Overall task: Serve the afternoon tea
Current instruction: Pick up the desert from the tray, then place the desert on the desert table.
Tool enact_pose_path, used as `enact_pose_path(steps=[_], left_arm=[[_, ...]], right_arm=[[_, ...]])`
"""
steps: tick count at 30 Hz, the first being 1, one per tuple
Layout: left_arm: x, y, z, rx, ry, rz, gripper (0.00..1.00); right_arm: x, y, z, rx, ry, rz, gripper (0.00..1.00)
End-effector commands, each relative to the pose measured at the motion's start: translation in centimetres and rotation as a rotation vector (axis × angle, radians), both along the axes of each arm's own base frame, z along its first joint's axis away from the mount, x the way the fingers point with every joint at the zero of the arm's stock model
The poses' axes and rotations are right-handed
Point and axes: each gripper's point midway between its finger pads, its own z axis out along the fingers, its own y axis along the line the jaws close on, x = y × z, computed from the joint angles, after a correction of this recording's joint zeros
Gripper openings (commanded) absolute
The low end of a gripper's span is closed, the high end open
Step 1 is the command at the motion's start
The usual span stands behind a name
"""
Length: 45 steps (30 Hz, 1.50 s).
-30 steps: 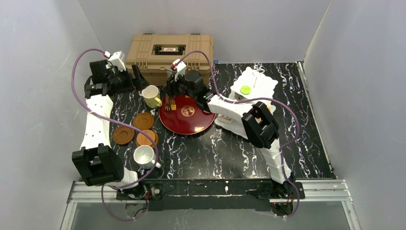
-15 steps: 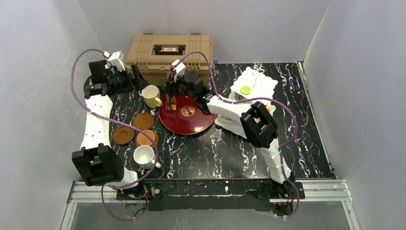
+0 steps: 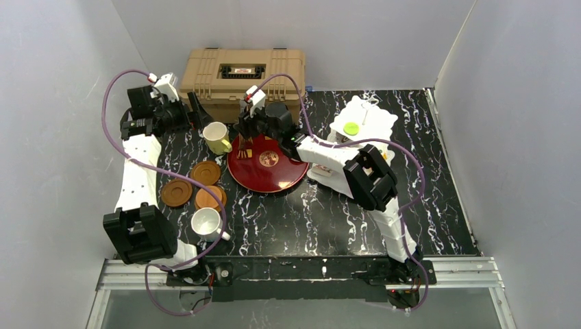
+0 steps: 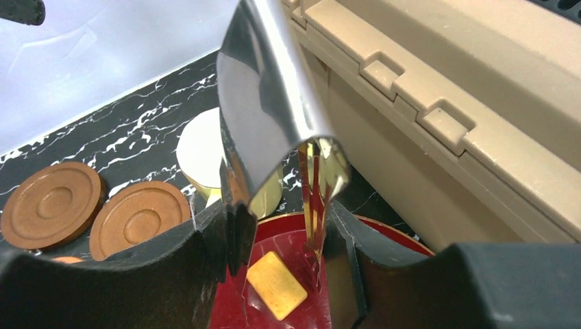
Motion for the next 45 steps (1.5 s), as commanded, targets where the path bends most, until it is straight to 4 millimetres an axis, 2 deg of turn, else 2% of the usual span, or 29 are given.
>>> enact_pose_path(steps=[1,6,11,15,19,22,25,30,36,45], left_arm=[[0.0,-0.2,1.3,-0.014,-0.025,-0.015,0.99],[0.0,-0.1,1.4,-0.014,-0.029,-0.014,0.99],[-0.1,-0.2,1.3,-0.016,-0.027,-0.013,0.99],[-0.1,-0.3,1.5,-0.020,-0.028,-0.013,1.00],[-0.1,-0.3,1.8,-0.024,-0.034,-0.010,0.99],[-0.3,-0.4,1.9,-0.027,-0.035,-0.012,0.99],[-0.4,-0.4,2.1,-0.025,-0.038,-0.010,1.00],[-0.7,-0.6,2.7,-0.030,-0.050,-0.013,0.99],[-1.0,-1.0,3.1,-0.054,-0.060,-0.024,0.99],[-1.6,-1.4,3.3,-0.061,-0.075,-0.039,0.99]], right_arm=[[-0.2,0.8,1.4,0.069,-0.008,0.048,0.57],[-0.7,0.7,0.3,0.055,0.013,0.058,0.56],[-0.8,0.6,-0.1,0.036,0.007,0.053,0.51],[-0.8,0.3,-0.6,0.005,0.006,0.038,0.40],[-1.4,0.0,0.1,0.003,-0.009,0.028,0.29],[-2.0,-0.4,2.3,0.026,-0.031,0.022,0.26],[-2.8,-1.3,5.6,0.056,-0.049,0.012,0.25],[-4.6,-4.1,10.5,0.073,-0.080,-0.021,0.25],[-6.7,-10.0,16.5,0.070,-0.150,-0.132,0.24],[-8.0,-20.4,24.9,0.071,-0.248,-0.438,0.22]])
